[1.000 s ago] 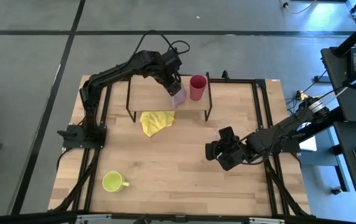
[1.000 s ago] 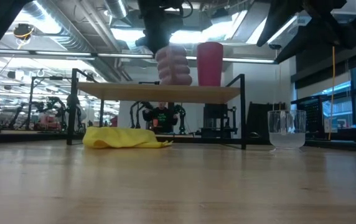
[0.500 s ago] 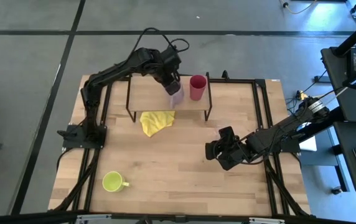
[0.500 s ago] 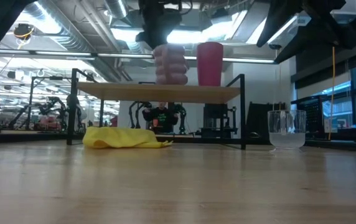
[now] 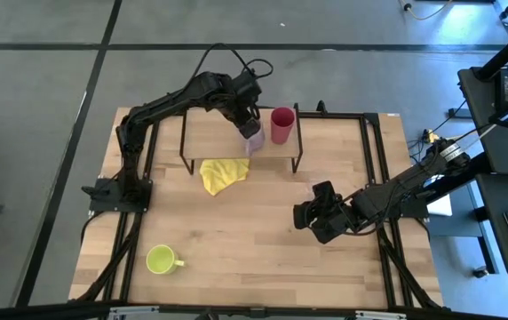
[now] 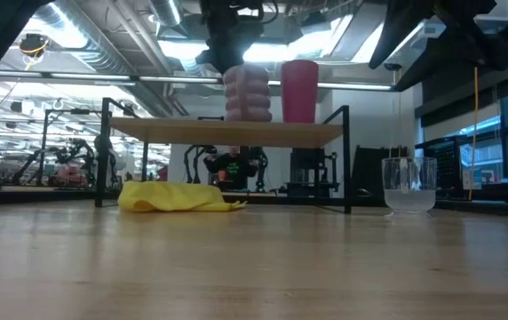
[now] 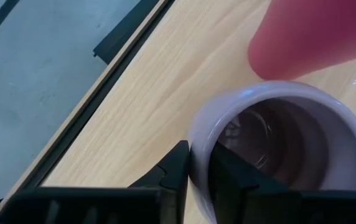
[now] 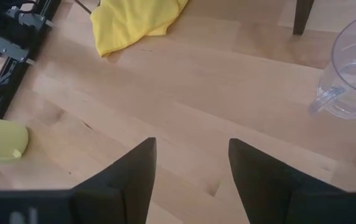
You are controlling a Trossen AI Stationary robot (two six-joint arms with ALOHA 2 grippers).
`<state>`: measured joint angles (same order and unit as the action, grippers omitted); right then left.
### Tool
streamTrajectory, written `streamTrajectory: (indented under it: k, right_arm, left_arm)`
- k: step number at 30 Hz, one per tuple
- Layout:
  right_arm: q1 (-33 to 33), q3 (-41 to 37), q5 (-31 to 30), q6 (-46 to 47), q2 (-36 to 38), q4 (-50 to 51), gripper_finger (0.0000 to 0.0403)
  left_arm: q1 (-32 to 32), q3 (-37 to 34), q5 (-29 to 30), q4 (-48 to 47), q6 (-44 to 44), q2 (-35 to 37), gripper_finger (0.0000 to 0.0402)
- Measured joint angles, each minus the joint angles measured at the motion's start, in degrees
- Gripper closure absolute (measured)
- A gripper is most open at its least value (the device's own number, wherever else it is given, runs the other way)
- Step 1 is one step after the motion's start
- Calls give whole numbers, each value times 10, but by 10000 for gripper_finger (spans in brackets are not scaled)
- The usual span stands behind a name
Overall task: Stack small to large cups/mugs on shelf
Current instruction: Put the violet mug on the shelf, then put the yellow mug on the shelf
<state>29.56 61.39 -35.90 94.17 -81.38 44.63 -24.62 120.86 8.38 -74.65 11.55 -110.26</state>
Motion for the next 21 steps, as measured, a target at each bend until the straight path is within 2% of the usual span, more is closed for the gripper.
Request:
streamTrajectory:
  k: [10,21]
  right_arm:
    - [0,0,3,-1,0,4,200]
    - [0,0,5,-1,0,17,200]
  left_arm:
    - [7,0,-6,27,-1,5,304]
    - [-1,0,30,12,-8,27,301]
